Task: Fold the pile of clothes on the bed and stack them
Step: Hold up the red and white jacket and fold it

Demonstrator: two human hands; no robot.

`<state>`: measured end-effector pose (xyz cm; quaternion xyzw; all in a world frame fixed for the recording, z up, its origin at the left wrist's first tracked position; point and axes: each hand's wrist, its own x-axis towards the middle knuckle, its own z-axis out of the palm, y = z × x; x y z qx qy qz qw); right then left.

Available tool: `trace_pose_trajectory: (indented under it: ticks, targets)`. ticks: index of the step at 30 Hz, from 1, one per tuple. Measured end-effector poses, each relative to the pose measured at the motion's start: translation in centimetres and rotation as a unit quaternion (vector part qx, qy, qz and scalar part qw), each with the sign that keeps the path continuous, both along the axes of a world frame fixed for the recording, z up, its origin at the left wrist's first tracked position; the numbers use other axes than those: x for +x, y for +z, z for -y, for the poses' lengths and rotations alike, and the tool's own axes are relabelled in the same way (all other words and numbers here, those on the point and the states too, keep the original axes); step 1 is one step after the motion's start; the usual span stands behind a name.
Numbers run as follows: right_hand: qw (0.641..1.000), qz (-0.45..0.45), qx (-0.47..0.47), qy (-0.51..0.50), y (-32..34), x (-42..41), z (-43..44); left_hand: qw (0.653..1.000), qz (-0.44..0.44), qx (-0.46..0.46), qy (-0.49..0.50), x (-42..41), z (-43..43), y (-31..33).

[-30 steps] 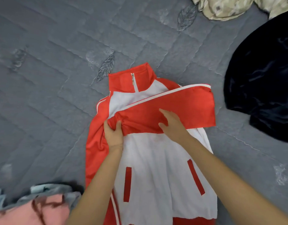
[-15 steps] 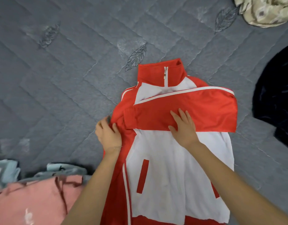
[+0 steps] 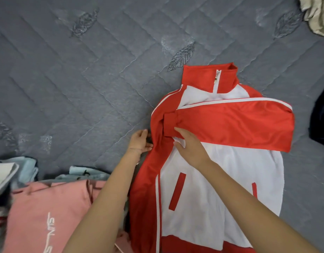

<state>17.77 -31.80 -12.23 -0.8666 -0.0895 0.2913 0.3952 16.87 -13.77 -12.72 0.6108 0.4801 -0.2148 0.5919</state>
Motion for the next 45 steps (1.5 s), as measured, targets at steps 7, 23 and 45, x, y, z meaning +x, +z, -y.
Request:
trace_pose_trajectory:
  ticks: [7, 23, 45]
  targets:
    - [0.99, 0.13, 0.009, 0.05, 0.6, 1.3, -2.7, 0.982, 0.074, -0.003, -0.176, -0.1, -0.6, 0.0]
    - [0.943, 0.244, -0.086, 0.211, 2.5, 7.9, -6.5, 0.961, 0.134, -0.084, -0.228, -0.9, -4.9, 1.8]
    - [0.975, 0.199, 0.042, 0.094, 5.6, 7.4, -12.1, 0.93, 0.153, -0.094, -0.322, -2.1, -14.0, 5.7]
